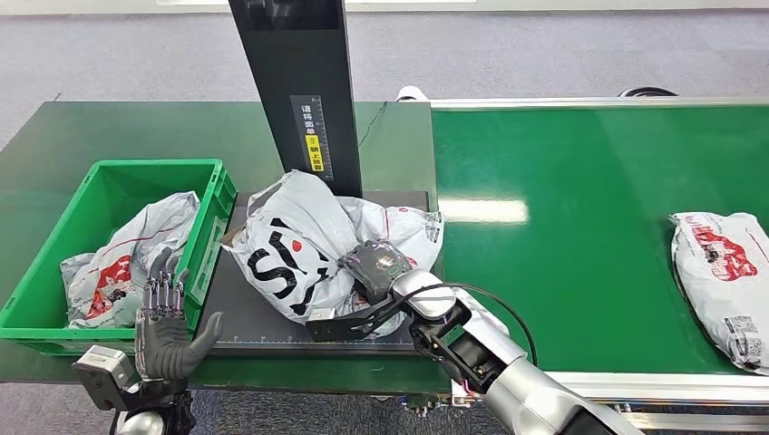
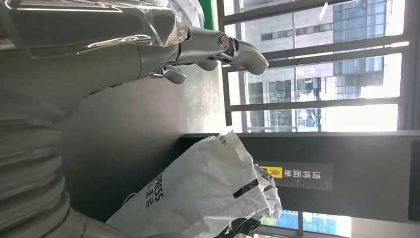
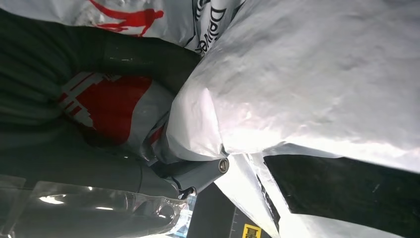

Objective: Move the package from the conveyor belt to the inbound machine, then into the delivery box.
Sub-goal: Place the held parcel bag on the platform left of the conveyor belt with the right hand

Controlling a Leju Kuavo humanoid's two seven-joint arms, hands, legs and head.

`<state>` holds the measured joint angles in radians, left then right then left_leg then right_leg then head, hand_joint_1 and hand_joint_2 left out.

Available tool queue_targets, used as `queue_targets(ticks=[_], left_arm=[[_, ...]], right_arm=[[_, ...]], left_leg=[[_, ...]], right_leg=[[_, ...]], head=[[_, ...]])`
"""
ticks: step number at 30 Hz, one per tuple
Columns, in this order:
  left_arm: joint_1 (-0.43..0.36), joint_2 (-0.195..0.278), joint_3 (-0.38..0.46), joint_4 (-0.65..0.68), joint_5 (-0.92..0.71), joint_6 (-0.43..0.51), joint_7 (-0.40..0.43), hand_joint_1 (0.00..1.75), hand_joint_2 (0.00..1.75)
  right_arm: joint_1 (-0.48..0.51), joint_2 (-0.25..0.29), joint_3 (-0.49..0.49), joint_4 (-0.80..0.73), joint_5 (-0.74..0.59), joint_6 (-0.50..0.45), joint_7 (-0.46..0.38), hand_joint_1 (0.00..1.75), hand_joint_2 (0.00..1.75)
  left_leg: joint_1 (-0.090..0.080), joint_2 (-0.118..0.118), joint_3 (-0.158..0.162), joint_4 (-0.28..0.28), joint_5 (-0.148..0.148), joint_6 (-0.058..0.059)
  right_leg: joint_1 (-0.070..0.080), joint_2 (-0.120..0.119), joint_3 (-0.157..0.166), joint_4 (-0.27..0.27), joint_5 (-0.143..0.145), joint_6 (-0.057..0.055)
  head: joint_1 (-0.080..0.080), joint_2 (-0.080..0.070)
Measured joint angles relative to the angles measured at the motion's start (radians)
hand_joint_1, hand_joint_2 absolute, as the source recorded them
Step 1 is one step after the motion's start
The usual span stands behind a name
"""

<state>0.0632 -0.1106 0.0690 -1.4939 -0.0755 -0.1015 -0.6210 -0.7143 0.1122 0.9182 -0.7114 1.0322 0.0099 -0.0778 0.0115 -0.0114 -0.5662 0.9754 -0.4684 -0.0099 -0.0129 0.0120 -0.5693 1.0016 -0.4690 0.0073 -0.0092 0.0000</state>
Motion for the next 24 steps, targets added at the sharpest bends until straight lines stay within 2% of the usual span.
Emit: queue_targets(ticks=[4,13,15,18,20,24], left_arm=[[0.0,0.0,0.0,0.0,0.0,0.0,0.0,0.0,1.75],[0.003,0.001,0.007,-0.008,0.009,0.008,-0.015,0.0,1.75],[0.009,-0.001,0.017,-0.024,0.025,0.028,-0.036,0.0,1.75],[0.018,-0.009,0.034,-0.057,0.04,0.05,-0.058,0.0,1.75],[0.022,-0.013,0.041,-0.077,0.04,0.053,-0.059,0.0,1.75],[0.024,-0.022,0.046,-0.101,0.035,0.054,-0.054,0.0,1.75]], right_arm=[[0.003,0.0,-0.006,-0.001,-0.013,-0.001,-0.009,0.0,1.75],[0.042,0.0,-0.093,-0.048,-0.182,-0.008,-0.136,0.0,1.75],[0.066,0.0,-0.137,-0.081,-0.291,0.034,-0.218,0.0,1.75],[0.124,-0.001,-0.22,-0.145,-0.496,0.145,-0.376,0.0,1.75],[0.156,-0.003,-0.265,-0.179,-0.559,0.184,-0.416,0.0,1.75],[0.193,-0.008,-0.322,-0.213,-0.594,0.21,-0.437,0.0,1.75]], left_leg=[[0.0,0.0,0.0,0.0,0.0,0.0],[0.0,0.0,0.0,0.0,0.0,0.0],[0.0,0.0,0.0,0.0,0.0,0.0],[0.0,0.0,-0.001,0.0,0.0,0.0],[0.0,0.0,-0.002,0.0,0.0,0.0],[0.0,0.0,-0.002,0.0,0.0,0.0]], right_leg=[[0.0,0.0,0.0,0.0,0.0,0.0],[0.0,0.0,0.0,0.0,0.0,0.0],[0.0,0.0,-0.001,0.0,0.0,0.0],[0.0,0.0,-0.001,0.0,0.0,0.0],[0.0,0.0,-0.002,0.0,0.0,0.0],[0.0,0.0,-0.002,0.0,0.0,0.0]], head=[[0.0,0.0],[0.0,0.0],[0.0,0.0],[0.0,0.0],[0.0,0.0],[0.0,0.0]])
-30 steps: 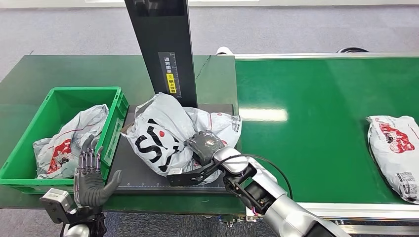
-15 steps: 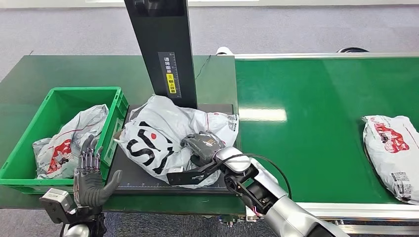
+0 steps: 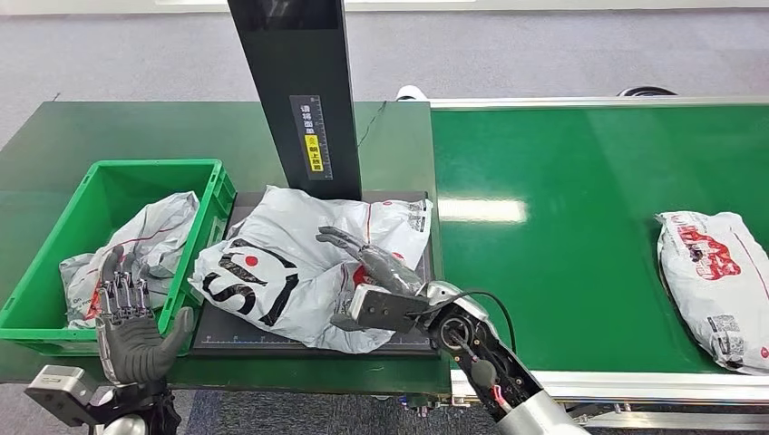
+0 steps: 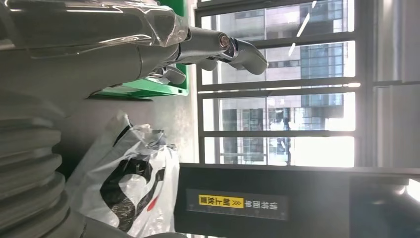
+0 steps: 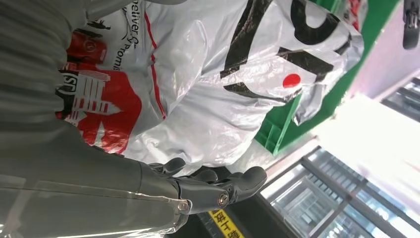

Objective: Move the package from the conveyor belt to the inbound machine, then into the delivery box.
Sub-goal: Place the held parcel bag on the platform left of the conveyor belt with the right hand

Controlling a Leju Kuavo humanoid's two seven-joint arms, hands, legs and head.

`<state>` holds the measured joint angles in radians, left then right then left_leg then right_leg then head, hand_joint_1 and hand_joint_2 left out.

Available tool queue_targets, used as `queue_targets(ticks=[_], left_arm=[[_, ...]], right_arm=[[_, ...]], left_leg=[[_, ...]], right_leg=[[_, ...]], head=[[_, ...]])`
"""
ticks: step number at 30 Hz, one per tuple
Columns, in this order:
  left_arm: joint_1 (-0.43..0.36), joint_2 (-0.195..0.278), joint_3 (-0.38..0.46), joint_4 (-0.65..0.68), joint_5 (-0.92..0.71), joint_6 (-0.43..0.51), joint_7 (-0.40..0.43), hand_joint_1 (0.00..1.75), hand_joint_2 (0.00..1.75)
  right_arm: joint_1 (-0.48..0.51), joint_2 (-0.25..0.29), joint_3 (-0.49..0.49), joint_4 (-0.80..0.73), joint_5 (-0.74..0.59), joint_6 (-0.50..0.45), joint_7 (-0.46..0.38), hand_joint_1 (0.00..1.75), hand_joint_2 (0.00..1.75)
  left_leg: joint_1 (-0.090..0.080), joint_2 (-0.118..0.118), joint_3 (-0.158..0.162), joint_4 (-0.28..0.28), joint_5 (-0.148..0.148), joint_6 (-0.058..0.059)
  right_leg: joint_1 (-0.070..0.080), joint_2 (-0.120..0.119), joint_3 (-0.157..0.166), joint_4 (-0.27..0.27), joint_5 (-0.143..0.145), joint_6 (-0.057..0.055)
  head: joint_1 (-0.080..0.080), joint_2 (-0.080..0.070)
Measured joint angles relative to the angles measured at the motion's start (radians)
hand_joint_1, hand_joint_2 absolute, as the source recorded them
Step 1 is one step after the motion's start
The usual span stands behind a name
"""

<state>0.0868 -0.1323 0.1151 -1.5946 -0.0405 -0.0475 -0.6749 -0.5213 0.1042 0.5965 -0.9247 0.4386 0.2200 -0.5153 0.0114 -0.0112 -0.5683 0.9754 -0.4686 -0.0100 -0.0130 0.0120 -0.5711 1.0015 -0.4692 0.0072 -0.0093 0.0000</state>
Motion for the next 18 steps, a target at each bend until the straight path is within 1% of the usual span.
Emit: queue_targets(ticks=[7,15,18], left_arm=[[0.003,-0.012,0.004,-0.027,-0.011,0.023,-0.006,0.0,1.75],[0.004,-0.019,0.014,-0.035,-0.011,0.03,-0.01,0.0,1.75],[0.004,-0.022,0.017,-0.05,-0.011,0.045,-0.019,0.0,1.75]], right_arm=[[0.022,-0.001,-0.05,-0.026,-0.023,0.005,-0.015,0.0,1.75],[0.028,-0.001,-0.068,-0.038,-0.03,0.005,-0.02,0.0,1.75],[0.04,-0.001,-0.084,-0.056,-0.075,0.003,-0.035,0.0,1.75]], left_leg=[[0.0,0.0,0.0,0.0,0.0,0.0],[0.0,0.0,0.0,0.0,0.0,0.0],[0.0,0.0,0.0,0.0,0.0,0.0]], right_leg=[[0.0,0.0,0.0,0.0,0.0,0.0],[0.0,0.0,-0.001,0.0,0.0,0.0],[0.0,0.0,-0.001,0.0,0.0,0.0]], head=[[0.0,0.0],[0.0,0.0],[0.0,0.0]])
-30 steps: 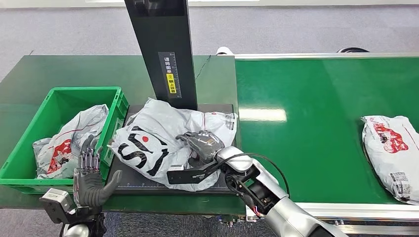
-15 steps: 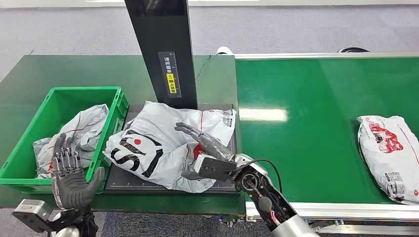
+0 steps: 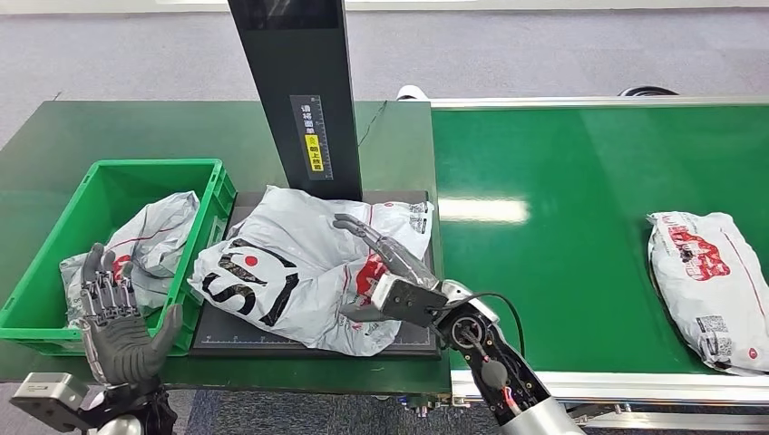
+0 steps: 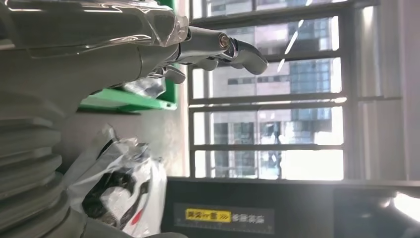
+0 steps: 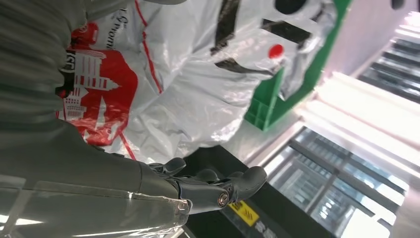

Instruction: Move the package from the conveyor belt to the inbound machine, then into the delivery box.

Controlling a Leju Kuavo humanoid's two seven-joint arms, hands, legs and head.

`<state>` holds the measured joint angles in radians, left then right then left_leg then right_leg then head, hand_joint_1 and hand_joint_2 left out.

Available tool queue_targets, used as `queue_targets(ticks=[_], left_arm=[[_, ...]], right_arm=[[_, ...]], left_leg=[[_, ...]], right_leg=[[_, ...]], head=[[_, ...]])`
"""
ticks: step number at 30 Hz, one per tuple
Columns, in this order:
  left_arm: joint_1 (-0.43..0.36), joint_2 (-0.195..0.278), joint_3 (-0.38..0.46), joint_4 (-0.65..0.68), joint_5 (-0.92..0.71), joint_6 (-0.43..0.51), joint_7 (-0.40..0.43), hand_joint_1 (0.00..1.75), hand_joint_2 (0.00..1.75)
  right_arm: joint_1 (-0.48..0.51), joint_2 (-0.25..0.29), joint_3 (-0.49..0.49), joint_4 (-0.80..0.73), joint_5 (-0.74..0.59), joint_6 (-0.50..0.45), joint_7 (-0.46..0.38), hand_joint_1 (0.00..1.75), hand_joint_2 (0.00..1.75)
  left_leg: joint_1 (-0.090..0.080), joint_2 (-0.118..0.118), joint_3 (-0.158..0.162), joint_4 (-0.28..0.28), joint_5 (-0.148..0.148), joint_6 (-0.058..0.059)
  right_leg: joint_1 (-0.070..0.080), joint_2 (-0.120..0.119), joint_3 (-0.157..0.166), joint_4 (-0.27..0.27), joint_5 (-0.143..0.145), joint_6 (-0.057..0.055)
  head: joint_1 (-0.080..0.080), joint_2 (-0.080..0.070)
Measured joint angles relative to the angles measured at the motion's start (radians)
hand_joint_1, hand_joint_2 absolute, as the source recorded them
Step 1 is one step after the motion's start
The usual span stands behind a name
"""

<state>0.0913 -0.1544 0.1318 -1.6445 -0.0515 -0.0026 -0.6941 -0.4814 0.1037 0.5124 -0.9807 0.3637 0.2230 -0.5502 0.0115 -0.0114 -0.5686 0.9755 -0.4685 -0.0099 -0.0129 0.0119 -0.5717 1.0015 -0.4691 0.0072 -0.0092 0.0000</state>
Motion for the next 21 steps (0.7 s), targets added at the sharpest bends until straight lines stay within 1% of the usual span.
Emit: queue_targets(ticks=[4,7,10,13,18,21], left_arm=[[-0.001,-0.001,-0.005,-0.033,-0.037,-0.001,-0.002,0.0,1.75],[-0.017,0.012,-0.038,-0.039,-0.16,-0.033,0.057,0.0,1.75],[-0.058,0.039,-0.105,-0.011,-0.34,-0.047,0.108,0.0,1.75],[-0.113,0.059,-0.177,0.029,-0.449,-0.035,0.134,0.0,1.75],[-0.201,0.081,-0.285,0.097,-0.548,-0.008,0.19,0.0,1.75],[-0.247,0.085,-0.338,0.135,-0.567,-0.025,0.223,0.0,1.75]], right_arm=[[0.037,0.001,-0.062,-0.066,-0.111,-0.014,-0.028,0.0,1.75],[0.08,0.002,-0.115,-0.138,-0.17,-0.035,-0.042,0.0,1.75],[0.137,0.005,-0.168,-0.227,-0.193,-0.056,-0.047,0.0,1.75],[0.183,0.009,-0.205,-0.295,-0.19,-0.072,-0.047,0.0,1.75],[0.242,0.021,-0.252,-0.384,-0.184,-0.094,-0.047,0.0,1.75],[0.267,0.031,-0.276,-0.428,-0.186,-0.103,-0.049,0.0,1.75]], left_leg=[[0.0,0.0,0.0,0.0,0.0,0.0],[0.0,-0.001,0.0,0.0,0.0,0.0],[0.0,-0.001,-0.001,0.0,0.0,0.0],[0.0,0.0,-0.001,0.0,0.0,0.0],[0.0,-0.001,-0.001,0.0,0.0,0.0],[0.0,-0.001,-0.001,0.0,0.0,0.0]], right_leg=[[0.0,0.0,0.0,0.0,0.0,0.0],[0.0,-0.001,-0.001,0.0,0.0,0.0],[0.0,-0.001,-0.001,0.0,0.0,0.0],[0.0,-0.001,-0.001,0.0,0.0,0.0],[0.0,-0.001,-0.001,0.0,0.0,0.0],[0.0,-0.001,-0.001,0.0,0.0,0.0]], head=[[0.0,0.0],[0.0,0.0],[0.0,0.0],[0.0,0.0],[0.0,0.0],[0.0,0.0]])
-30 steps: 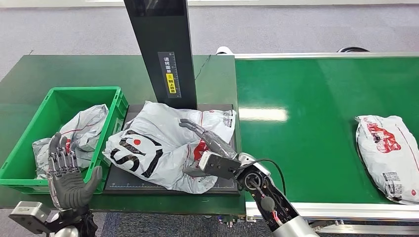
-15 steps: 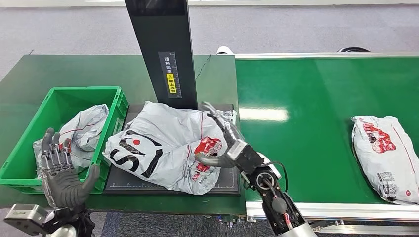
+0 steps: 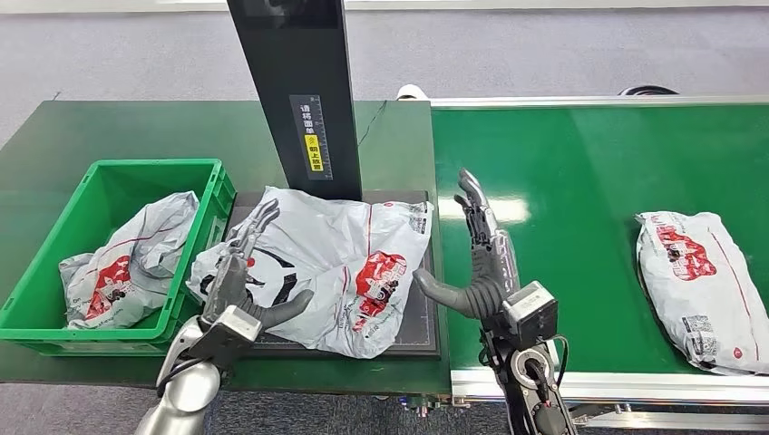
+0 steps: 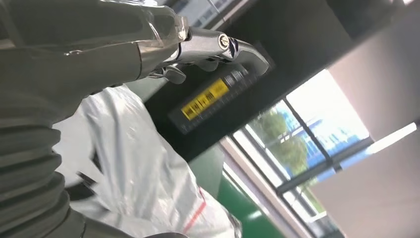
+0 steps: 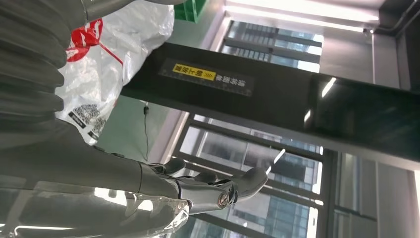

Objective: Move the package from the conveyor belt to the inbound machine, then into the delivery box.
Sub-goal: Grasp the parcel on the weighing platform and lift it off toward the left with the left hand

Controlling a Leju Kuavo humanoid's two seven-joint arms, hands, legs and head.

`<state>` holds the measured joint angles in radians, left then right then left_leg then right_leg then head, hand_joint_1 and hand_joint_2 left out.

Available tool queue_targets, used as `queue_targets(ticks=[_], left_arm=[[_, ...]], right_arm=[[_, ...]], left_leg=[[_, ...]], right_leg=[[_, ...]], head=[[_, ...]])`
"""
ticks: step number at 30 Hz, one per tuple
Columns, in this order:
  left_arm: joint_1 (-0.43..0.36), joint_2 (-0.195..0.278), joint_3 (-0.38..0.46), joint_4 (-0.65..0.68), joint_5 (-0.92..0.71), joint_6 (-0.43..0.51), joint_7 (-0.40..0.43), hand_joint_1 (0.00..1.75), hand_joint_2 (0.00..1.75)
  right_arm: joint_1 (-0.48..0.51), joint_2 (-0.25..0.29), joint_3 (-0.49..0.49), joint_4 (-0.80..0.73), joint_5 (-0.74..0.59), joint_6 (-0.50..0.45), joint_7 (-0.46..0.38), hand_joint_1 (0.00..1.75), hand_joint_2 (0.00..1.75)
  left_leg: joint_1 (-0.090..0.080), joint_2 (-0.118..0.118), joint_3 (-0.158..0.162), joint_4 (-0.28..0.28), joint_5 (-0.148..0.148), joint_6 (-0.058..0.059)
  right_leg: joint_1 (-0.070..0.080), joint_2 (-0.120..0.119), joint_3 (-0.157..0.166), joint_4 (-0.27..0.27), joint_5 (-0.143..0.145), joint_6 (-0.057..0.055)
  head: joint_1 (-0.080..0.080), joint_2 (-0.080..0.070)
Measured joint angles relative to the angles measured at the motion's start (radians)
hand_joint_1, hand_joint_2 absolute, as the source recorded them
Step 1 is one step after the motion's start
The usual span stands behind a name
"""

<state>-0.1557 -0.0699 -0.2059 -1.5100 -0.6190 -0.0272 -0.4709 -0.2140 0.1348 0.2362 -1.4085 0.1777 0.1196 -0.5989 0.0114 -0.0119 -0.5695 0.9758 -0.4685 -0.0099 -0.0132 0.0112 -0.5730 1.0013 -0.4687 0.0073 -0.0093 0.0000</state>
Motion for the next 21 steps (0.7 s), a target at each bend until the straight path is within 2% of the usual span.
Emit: queue_targets(ticks=[6,12,21], left_arm=[[-0.088,-0.006,-0.117,0.15,-0.109,-0.02,0.131,0.0,1.75],[-0.126,-0.013,-0.171,0.25,-0.126,-0.007,0.144,0.0,1.75],[-0.142,-0.015,-0.188,0.297,-0.127,-0.005,0.144,0.0,1.75]], right_arm=[[0.03,0.024,-0.03,-0.052,-0.022,-0.01,-0.012,0.0,1.75],[0.045,0.032,-0.036,-0.073,-0.025,-0.013,-0.013,0.0,1.75],[0.05,0.037,-0.045,-0.079,-0.025,-0.015,-0.013,0.0,1.75]], left_leg=[[0.0,0.0,0.0,0.0,0.0,0.0],[0.0,0.001,0.0,0.0,0.0,0.0],[0.0,0.001,0.0,0.0,0.0,0.0]], right_leg=[[0.0,0.0,0.0,0.0,0.0,0.0],[0.0,0.001,0.0,0.0,0.0,0.0],[0.0,0.001,0.0,0.0,0.0,0.0]], head=[[0.0,0.0],[0.0,0.0],[0.0,0.0]])
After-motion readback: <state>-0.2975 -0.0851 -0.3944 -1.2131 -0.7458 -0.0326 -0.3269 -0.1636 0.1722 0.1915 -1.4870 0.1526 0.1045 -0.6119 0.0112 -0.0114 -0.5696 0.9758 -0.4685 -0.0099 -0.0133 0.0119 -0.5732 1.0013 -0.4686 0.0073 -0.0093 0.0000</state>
